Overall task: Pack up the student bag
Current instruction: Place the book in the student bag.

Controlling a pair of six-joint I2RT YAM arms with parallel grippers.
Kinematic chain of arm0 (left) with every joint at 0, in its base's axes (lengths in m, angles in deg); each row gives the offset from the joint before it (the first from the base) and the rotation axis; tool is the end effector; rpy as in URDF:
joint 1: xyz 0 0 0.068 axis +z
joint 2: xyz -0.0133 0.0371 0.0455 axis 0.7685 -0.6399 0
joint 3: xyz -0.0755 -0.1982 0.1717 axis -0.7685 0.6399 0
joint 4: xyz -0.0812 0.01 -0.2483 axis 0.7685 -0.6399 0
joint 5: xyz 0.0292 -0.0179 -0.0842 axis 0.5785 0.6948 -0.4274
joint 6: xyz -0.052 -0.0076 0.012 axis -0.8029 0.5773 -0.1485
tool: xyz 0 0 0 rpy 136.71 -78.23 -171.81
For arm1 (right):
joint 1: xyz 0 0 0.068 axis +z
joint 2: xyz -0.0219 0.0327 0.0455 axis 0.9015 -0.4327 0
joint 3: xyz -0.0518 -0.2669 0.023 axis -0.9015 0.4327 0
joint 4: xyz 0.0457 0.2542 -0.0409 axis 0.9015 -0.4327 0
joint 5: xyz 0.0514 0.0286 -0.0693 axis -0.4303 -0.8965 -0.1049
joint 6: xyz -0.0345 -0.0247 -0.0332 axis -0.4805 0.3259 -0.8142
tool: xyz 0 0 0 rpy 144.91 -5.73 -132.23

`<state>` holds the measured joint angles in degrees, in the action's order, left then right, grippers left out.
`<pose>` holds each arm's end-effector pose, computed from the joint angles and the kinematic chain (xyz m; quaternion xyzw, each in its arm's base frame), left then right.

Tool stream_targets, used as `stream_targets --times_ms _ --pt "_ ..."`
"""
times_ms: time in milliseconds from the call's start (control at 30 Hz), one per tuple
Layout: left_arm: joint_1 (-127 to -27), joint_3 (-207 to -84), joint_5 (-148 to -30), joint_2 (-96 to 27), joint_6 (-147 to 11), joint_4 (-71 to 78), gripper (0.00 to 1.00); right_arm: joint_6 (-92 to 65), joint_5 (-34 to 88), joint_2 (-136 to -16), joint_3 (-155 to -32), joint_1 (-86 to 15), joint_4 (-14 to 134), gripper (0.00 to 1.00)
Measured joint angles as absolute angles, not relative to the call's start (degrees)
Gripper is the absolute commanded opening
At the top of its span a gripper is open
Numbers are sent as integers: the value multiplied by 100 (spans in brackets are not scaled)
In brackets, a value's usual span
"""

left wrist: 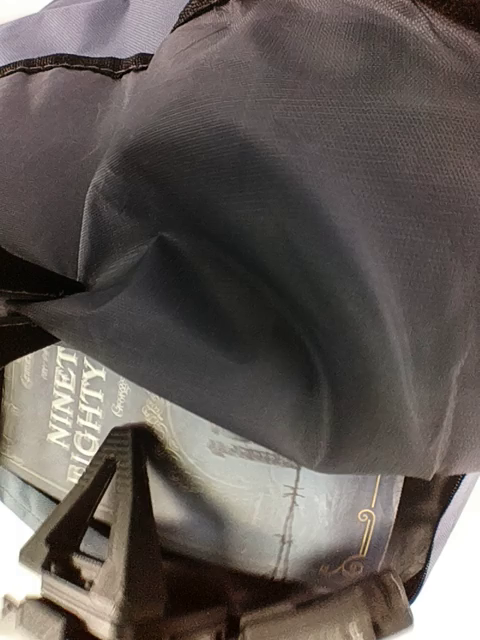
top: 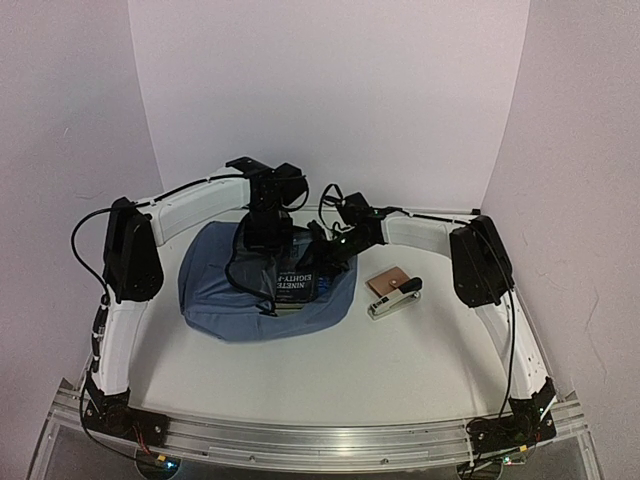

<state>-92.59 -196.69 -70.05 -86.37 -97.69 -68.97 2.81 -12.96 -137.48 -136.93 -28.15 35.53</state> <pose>0.3420 -0.3032 0.2645 -0.0046 0.9861 -0.0255 0.1640 0.4218 0.3415 0.1573 -0.2391 0.8338 0.4894 0.0894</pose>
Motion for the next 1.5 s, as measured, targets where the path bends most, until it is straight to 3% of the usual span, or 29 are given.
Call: stream_targets --times_ms 100,533,700,833,900,1000,1100,1167,1233,1300,1500 --pt "-9259 -19426 -7040 -8465 -9771 -6739 0 103 -1185 -13622 -13571 -2819 3548 72" --pt "-9258 -18800 -7161 -7984 -9714 -6328 0 -946 -449 -12111 -13322 -3440 2894 70" --pt "-9255 -18757 -7275 -7982 -9597 -6249 1 -1466 134 -12273 -13641 -3520 2623 76" --pt "-9250 -18756 -7416 -7982 -9517 -6213 1 -1854 491 -12771 -14096 -3464 2319 74" --pt "-9250 -18755 -7489 -7982 -9500 -6170 2 -2034 611 -13000 -14211 -3454 2190 67" --pt "-9250 -18754 -7652 -7982 -9452 -6100 8 -2226 649 -13190 -14213 -3443 1918 37" --pt "-9250 -18781 -7877 -7984 -9369 -6043 26 -2329 517 -13214 -14172 -3443 1737 9" --pt "-9260 -18904 -8109 -7995 -9362 -6034 44 -2334 368 -13210 -14158 -3443 1704 0" --pt "-9292 -19029 -8328 -7966 -9390 -5929 58 -2271 185 -13185 -14104 -3443 1676 0" --pt "-9321 -18839 -8443 -7760 -9571 -5691 66 -2231 6 -13134 -14056 -3445 1629 0" --pt "-9324 -16833 -8343 -5977 -10288 -5165 73 -1900 -443 -12785 -13908 -3443 1625 0"
